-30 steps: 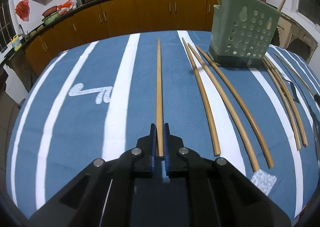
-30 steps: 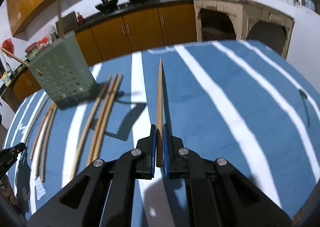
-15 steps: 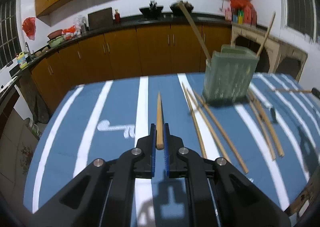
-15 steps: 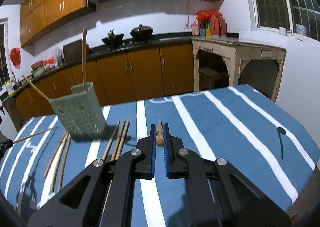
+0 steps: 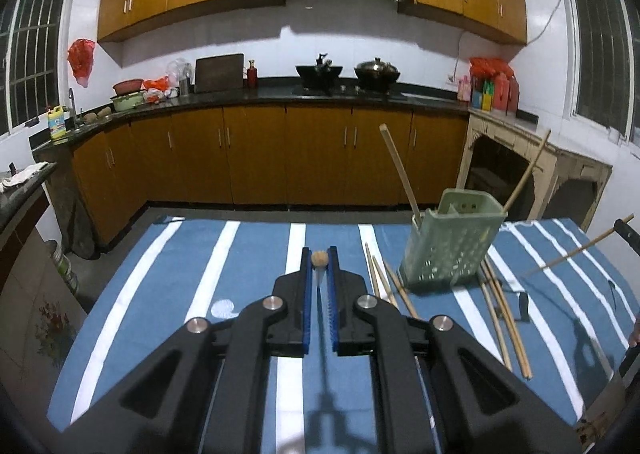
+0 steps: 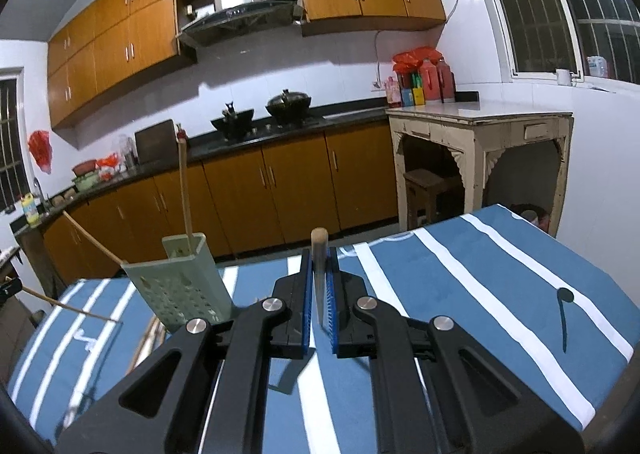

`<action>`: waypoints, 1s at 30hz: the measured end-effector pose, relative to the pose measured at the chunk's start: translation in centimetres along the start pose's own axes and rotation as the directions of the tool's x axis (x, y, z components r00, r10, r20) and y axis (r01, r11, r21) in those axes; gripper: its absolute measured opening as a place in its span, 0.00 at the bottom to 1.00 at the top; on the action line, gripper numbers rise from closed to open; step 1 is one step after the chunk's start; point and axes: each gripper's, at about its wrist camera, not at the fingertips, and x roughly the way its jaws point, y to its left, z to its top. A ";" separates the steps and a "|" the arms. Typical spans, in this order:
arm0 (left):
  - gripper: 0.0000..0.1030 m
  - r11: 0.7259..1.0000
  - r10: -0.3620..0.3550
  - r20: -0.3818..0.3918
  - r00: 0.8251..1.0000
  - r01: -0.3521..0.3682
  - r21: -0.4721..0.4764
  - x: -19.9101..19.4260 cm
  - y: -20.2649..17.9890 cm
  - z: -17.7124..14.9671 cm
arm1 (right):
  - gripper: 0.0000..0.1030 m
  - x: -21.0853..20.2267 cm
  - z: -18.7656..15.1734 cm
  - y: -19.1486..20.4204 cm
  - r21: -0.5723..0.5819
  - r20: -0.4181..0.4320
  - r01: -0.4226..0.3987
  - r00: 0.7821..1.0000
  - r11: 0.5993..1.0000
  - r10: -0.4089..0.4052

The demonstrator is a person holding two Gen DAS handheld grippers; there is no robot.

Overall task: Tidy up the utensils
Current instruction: 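Carry both chopsticks over the green holder and lower them in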

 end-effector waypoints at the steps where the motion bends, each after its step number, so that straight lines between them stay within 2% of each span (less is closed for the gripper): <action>1: 0.08 1.000 0.000 0.006 1.000 0.000 -0.003 -0.1 0.1 0.2 | 0.07 0.0 0.3 0.1 0.003 0.006 -0.009 1.000 1.000 0.009; 10: 0.08 1.000 -0.005 0.040 0.999 0.005 0.007 -0.8 -0.4 1.8 | 0.07 -0.2 1.5 0.9 0.018 0.029 -0.050 0.998 0.999 0.049; 17: 0.08 1.000 -0.027 0.056 0.998 0.027 0.002 -2.2 -0.4 3.2 | 0.07 -0.8 2.9 1.6 0.023 0.017 -0.094 0.995 0.995 0.094; 24: 0.08 0.994 -0.105 0.106 0.989 0.107 -0.009 -4.5 -1.5 6.6 | 0.07 -2.8 6.2 3.1 0.056 0.037 -0.235 0.972 0.970 0.233; 30: 0.08 0.985 -0.166 0.200 0.966 0.173 -0.017 -6.4 -3.7 11.1 | 0.07 -4.5 8.8 5.5 0.026 0.095 -0.326 0.942 0.945 0.322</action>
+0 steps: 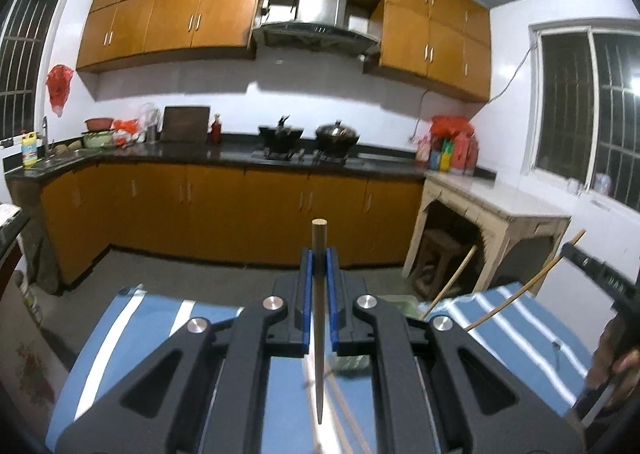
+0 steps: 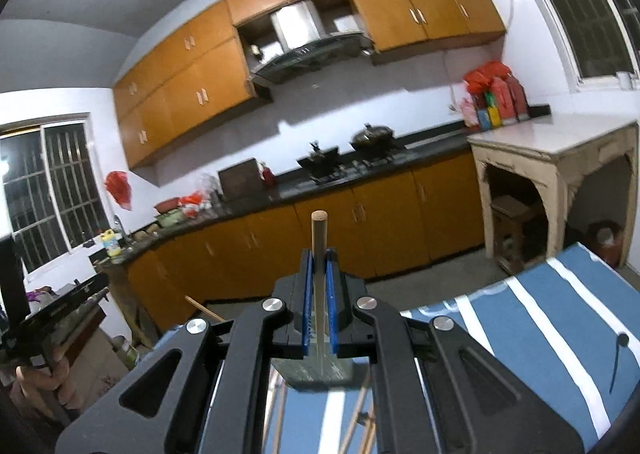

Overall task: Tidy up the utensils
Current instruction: 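Carry both chopsticks over the green holder and lower them in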

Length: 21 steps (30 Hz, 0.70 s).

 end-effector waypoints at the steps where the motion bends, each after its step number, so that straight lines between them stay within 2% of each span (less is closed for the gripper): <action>1: 0.08 1.000 -0.004 0.013 1.000 0.004 -0.003 0.1 -0.3 0.6 | 0.07 0.1 0.3 0.5 -0.007 0.010 -0.008 1.000 1.000 0.008; 6: 0.08 0.999 -0.016 0.109 0.994 0.021 -0.038 0.8 -2.3 3.9 | 0.07 1.5 1.3 2.6 -0.046 0.066 -0.022 0.998 0.999 0.025; 11: 0.08 0.997 0.007 0.218 0.976 0.009 -0.074 2.3 -4.0 6.4 | 0.07 3.9 1.5 4.0 -0.109 0.099 0.007 0.995 0.994 0.004; 14: 0.08 0.998 0.045 0.266 0.963 -0.029 -0.061 3.7 -5.2 6.8 | 0.07 5.6 0.8 4.2 -0.131 0.115 0.026 0.993 0.991 -0.010; 17: 0.08 0.997 0.061 0.268 0.961 -0.047 -0.056 5.8 -6.1 6.7 | 0.07 6.9 0.5 3.9 -0.118 0.103 0.034 0.994 0.992 -0.022; 21: 0.08 0.996 0.058 0.240 0.969 -0.041 -0.077 8.1 -6.4 6.2 | 0.07 7.6 1.2 3.3 -0.078 0.126 0.037 0.992 0.996 -0.027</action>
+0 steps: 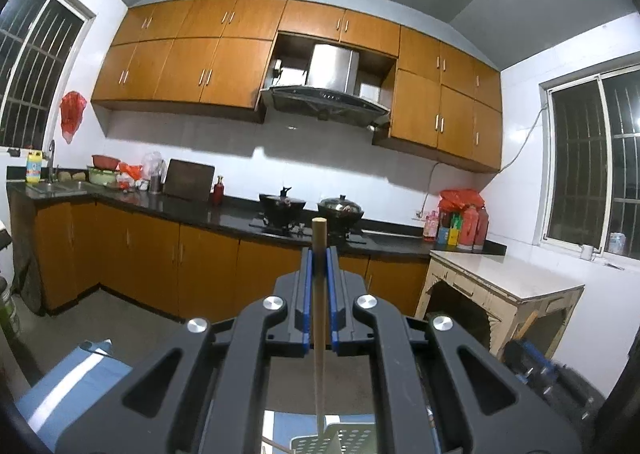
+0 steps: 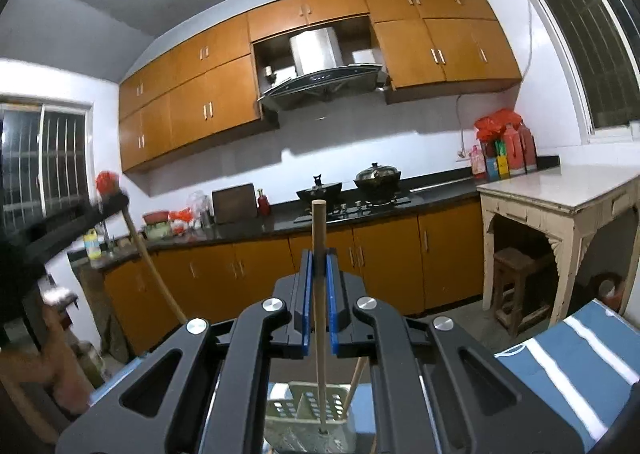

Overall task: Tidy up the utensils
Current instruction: 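Carry both chopsticks over the green holder and lower them in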

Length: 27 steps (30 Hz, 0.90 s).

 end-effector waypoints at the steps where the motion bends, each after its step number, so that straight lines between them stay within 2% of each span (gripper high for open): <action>1: 0.08 1.000 -0.002 -0.005 1.000 0.002 -0.005 0.4 0.3 0.0 | 0.07 0.0 0.3 0.1 0.011 0.004 -0.007 1.000 1.000 0.007; 6: 0.08 1.000 0.001 -0.026 1.000 -0.001 -0.016 2.0 0.6 -0.5 | 0.07 0.0 1.8 1.3 -0.024 0.035 -0.017 0.999 1.000 0.018; 10: 0.08 0.999 -0.003 -0.039 0.999 0.002 -0.038 2.7 1.1 -1.0 | 0.07 0.9 1.2 2.0 -0.058 0.027 -0.011 1.000 0.998 0.013; 21: 0.08 0.999 -0.008 -0.104 0.995 0.005 -0.032 5.6 1.3 -4.9 | 0.07 4.3 -3.5 1.2 -0.054 -0.115 0.003 0.993 0.999 -0.009; 27: 0.08 0.999 0.004 -0.210 0.978 -0.011 -0.033 6.8 2.3 -7.4 | 0.08 4.9 -5.2 0.8 -0.038 -0.212 0.003 0.977 0.999 -0.011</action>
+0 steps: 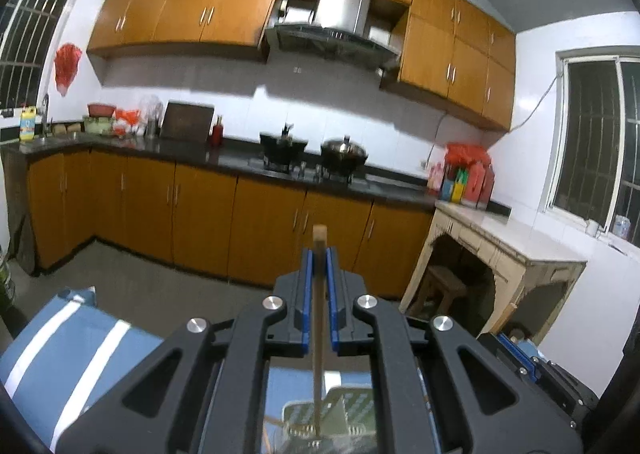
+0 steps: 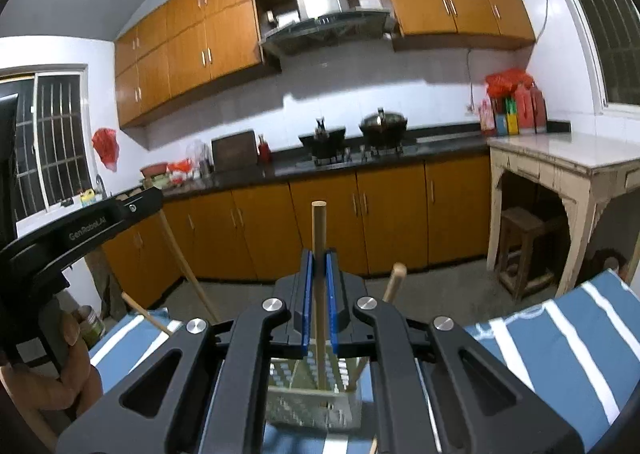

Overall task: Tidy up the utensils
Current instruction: 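Carry both chopsticks over the green holder and lower them in, then open both tools to drop the chopsticks into the green holder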

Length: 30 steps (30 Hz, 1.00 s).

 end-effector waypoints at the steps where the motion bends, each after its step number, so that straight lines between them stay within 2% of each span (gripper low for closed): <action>1: 0.11 1.000 0.012 -0.021 1.000 -0.012 -0.004 0.1 0.3 -0.1 | 0.10 -0.1 -0.1 0.0 0.002 -0.009 0.001 1.000 1.000 -0.001; 2: 0.13 1.000 0.009 -0.032 0.999 -0.009 -0.010 0.0 0.6 -0.3 | 0.18 -0.3 -0.1 -0.1 0.006 -0.014 0.006 1.000 1.000 -0.006; 3: 0.20 1.000 0.010 -0.038 0.999 -0.010 -0.013 -0.2 0.8 -0.4 | 0.24 -0.8 0.0 -0.2 0.011 -0.012 0.007 1.000 1.000 -0.007; 4: 0.28 1.000 0.015 -0.042 0.999 -0.016 -0.012 -0.7 1.1 -0.3 | 0.41 -1.2 0.0 -0.4 0.013 -0.006 0.007 1.000 1.000 -0.006; 5: 0.30 1.000 0.016 -0.041 0.999 -0.016 -0.008 -1.1 1.3 -0.3 | 0.47 -2.0 0.2 -0.4 0.012 0.010 0.010 1.000 1.000 -0.010; 8: 0.35 0.999 0.028 -0.034 0.999 -0.027 0.029 -3.5 1.9 -0.3 | 0.47 -4.2 0.3 -0.6 0.005 0.031 0.012 0.999 1.000 -0.012; 12: 0.44 0.999 0.030 -0.038 0.999 -0.029 0.031 -7.0 3.4 -1.4 | 0.49 -7.4 -0.4 -1.6 0.030 0.038 0.027 0.999 0.999 -0.028; 16: 0.50 0.998 0.055 -0.079 0.995 -0.052 0.035 -10.4 5.7 -4.6 | 0.53 -10.2 -2.4 -2.7 0.043 0.024 0.058 0.998 0.997 -0.059; 21: 0.53 0.989 0.132 -0.132 0.982 -0.121 0.083 -12.3 7.8 -9.6 | 0.53 -9.8 -8.0 -5.0 0.072 -0.130 0.136 0.984 0.988 -0.126; 24: 0.53 0.981 0.175 -0.184 0.967 -0.155 0.115 -12.4 9.0 -13.1 | 0.52 -8.3 -11.9 -6.4 0.100 -0.244 0.175 0.959 0.979 -0.146; 26: 0.53 0.975 0.201 -0.226 0.953 -0.173 0.137 -12.0 9.6 -15.5 | 0.45 -7.1 -14.3 -6.7 0.114 -0.316 0.177 0.939 0.978 -0.133; 27: 0.53 0.975 0.206 -0.248 0.947 -0.176 0.138 -11.8 9.9 -16.4 | 0.42 -6.1 -15.7 -6.7 0.116 -0.365 0.175 0.923 0.978 -0.122; 29: 0.53 0.977 0.206 -0.313 0.927 -0.177 0.118 -11.1 10.7 -18.5 | 0.32 -4.8 -17.3 -6.6 0.135 -0.425 0.163 0.900 0.977 -0.092; 30: 0.53 0.978 0.204 -0.344 0.917 -0.179 0.104 -10.9 11.1 -19.3 | 0.31 -4.1 -18.1 -6.7 0.148 -0.453 0.160 0.888 0.976 -0.077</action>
